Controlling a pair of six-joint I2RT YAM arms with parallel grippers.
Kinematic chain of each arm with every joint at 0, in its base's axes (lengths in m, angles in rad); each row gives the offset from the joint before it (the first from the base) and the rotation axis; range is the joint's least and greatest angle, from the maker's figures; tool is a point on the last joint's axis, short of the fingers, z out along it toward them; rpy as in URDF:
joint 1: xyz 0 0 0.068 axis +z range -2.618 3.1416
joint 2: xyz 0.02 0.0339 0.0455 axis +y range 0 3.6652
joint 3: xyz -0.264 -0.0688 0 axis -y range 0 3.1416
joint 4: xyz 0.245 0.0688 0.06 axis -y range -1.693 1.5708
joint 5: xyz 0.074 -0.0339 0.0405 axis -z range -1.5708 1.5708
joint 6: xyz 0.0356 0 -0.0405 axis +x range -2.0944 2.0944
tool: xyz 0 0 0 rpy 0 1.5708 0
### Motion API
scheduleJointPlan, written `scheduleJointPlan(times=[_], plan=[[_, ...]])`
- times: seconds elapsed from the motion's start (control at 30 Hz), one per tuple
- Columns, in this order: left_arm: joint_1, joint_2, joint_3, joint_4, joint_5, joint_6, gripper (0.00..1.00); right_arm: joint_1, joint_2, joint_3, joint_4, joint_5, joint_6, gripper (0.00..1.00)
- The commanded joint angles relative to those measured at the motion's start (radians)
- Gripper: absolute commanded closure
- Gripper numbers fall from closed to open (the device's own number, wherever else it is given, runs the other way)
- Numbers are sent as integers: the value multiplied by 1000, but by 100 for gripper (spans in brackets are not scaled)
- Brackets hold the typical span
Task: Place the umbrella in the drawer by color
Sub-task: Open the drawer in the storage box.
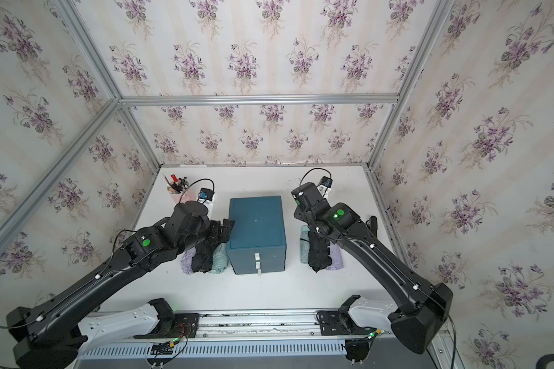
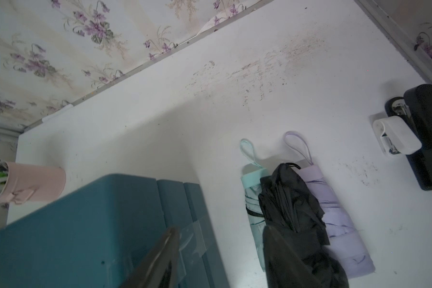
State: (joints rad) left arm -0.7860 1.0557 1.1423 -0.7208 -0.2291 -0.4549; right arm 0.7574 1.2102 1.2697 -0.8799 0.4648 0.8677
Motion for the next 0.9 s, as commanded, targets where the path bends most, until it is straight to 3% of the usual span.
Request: scheduleJointPlan(times=[0.0,0.13,0.27,0.47,0.57,0.7,0.8,0.87], plan=[[-17,-21,1,-59,-10,-40,0,87,-91,-45,-46,143,66,41],[-31,-34,-25,-18,15,-92,13,91,-240,-156,97,85,-50,28],[-69,-8,-33,-5,-12,-186,16,92,-222,-132,52,-62,-97,39],[-248,74,52,-111,-247,-295,13,163,-305,-219,43,-155,-97,49],[-299,95,79,-175,-320,-345,13,261,-325,-218,22,-108,-42,51],[-302,75,67,-201,-337,-370,15,455,-280,-159,-50,17,68,51],[-302,44,61,-209,-344,-370,17,596,-211,-125,-40,39,131,50],[-301,15,41,-208,-356,-392,12,664,-157,-115,-20,59,171,50]])
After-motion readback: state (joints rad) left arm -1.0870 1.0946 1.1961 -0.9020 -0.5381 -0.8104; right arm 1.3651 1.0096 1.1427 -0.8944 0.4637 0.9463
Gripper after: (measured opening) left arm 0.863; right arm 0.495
